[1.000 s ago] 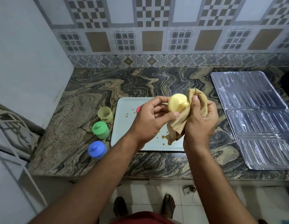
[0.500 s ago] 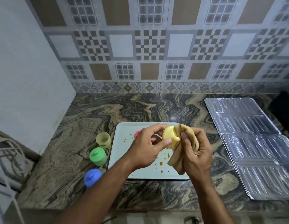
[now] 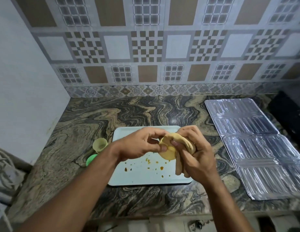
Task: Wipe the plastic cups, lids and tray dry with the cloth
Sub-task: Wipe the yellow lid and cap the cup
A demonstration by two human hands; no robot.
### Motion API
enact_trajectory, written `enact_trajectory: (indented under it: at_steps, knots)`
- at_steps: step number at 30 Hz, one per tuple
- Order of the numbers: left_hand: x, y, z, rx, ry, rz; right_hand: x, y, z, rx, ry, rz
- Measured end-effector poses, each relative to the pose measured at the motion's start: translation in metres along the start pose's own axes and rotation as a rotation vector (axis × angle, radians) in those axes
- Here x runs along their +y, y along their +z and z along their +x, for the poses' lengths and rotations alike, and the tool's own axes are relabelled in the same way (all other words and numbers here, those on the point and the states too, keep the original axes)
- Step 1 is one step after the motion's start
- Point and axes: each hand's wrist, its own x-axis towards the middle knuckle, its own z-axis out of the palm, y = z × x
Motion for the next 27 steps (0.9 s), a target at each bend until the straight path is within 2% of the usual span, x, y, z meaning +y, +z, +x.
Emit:
enact_trajectory:
  at_steps: [4, 8, 10, 13, 15, 17, 21, 24, 27]
  knots:
    - [0.006, -0.011, 0.004, -0.059, -0.013, -0.047, -0.002, 0.001, 0.008, 0.038, 0.106, 0.108]
    - [0.008, -0.013, 0.007, -0.029, 0.001, -0.103, -0.002, 0.002, 0.005, 0.102, 0.184, 0.234]
    - [0.004, -0.009, 0.009, 0.036, 0.005, -0.177, -0.001, 0.005, 0.001, 0.145, 0.197, 0.254]
    - [-0.003, 0.003, 0.01, 0.219, 0.011, -0.373, -0.002, 0.014, -0.002, 0.328, 0.22, 0.281]
    - [-0.007, 0.013, 0.007, 0.25, 0.012, -0.461, -0.005, 0.019, -0.002, 0.445, 0.242, 0.315]
    - [-0.01, 0.023, 0.003, 0.307, 0.006, -0.479, -0.008, 0.022, -0.003, 0.494, 0.267, 0.327]
    - [-0.014, 0.028, -0.001, 0.406, 0.024, -0.438, -0.005, 0.019, -0.008, 0.388, 0.169, 0.137]
    - [-0.012, 0.022, -0.007, 0.337, 0.076, -0.297, -0.002, 0.012, -0.006, 0.308, 0.051, -0.036]
    - [-0.004, 0.016, -0.011, 0.263, 0.078, -0.164, -0.001, 0.003, 0.008, 0.243, 0.015, -0.15]
